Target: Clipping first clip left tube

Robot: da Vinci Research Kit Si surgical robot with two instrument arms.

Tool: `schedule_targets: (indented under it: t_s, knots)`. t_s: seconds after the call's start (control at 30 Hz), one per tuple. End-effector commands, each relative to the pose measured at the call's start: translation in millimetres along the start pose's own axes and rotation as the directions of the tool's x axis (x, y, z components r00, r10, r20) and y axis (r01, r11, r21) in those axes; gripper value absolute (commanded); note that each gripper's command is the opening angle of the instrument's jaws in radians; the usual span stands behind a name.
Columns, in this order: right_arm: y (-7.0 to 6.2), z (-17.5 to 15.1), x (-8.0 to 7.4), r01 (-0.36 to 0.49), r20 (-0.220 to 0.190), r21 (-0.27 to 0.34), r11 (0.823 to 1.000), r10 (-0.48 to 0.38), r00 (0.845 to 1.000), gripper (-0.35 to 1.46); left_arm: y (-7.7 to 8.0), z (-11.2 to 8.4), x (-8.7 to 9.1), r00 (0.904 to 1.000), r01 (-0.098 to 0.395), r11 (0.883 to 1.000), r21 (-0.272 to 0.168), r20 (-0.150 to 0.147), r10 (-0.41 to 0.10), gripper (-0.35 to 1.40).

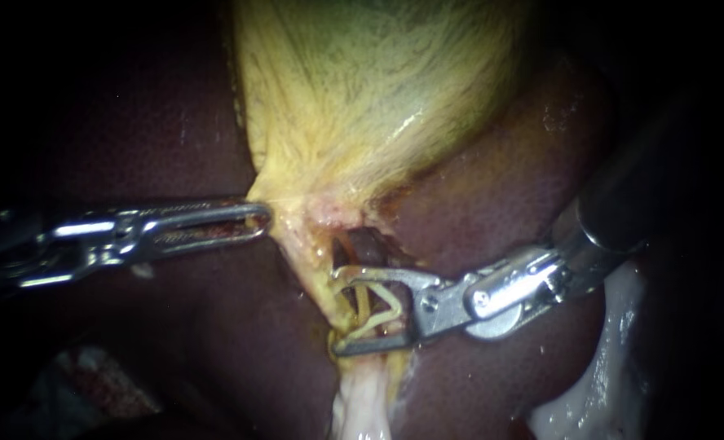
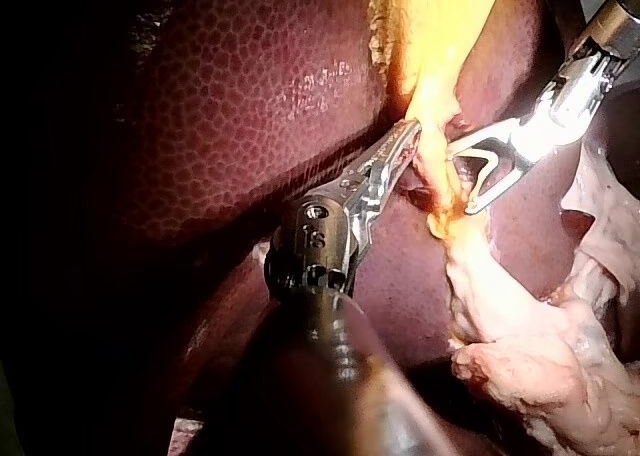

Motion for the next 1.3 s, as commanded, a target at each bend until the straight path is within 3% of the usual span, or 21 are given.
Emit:
schedule_targets:
  t_s: [0.03,0.37,0.53,0.93,1.0,1.17,1.3]
  knots:
    - [0.0,0.1,-0.2,0.002,-0.001,-0.001,1.000,-0.002,1.000,0.59,-0.1,-0.1,-0.1,1.0000,0.002,1.000,0.003,0.004,-0.002,-0.35]
    - [-0.1,3.1,0.1,0.005,-0.001,-0.016,1.000,-0.006,1.000,0.59,-1.0,1.1,-0.6,0.9999,0.007,1.000,-0.004,0.013,-0.007,-0.35]
    - [-0.7,4.1,0.2,0.006,-0.033,0.024,1.000,-0.005,0.999,0.59,-1.3,1.9,-0.8,0.9998,0.009,1.000,-0.003,0.016,-0.009,-0.35]
    - [-1.3,5.6,0.4,0.020,-0.049,0.089,0.996,-0.016,0.999,0.52,-1.4,3.0,-1.1,0.9998,0.010,1.000,0.000,0.015,-0.010,-0.35]
    - [-1.3,5.4,0.3,0.021,-0.052,0.089,0.996,-0.016,0.999,0.44,-1.4,3.0,-1.1,0.9998,0.010,1.000,0.000,0.015,-0.010,-0.35]
    - [-1.2,4.2,0.3,-0.072,0.001,0.105,0.992,0.072,0.997,-0.35,-1.4,3.0,-1.1,0.9998,0.010,1.000,0.000,0.015,-0.010,-0.35]
    - [-0.8,3.7,0.6,-0.100,0.015,0.106,0.989,0.099,0.995,-0.35,-1.4,3.0,-1.1,0.9998,0.010,1.000,0.000,0.015,-0.010,-0.35]
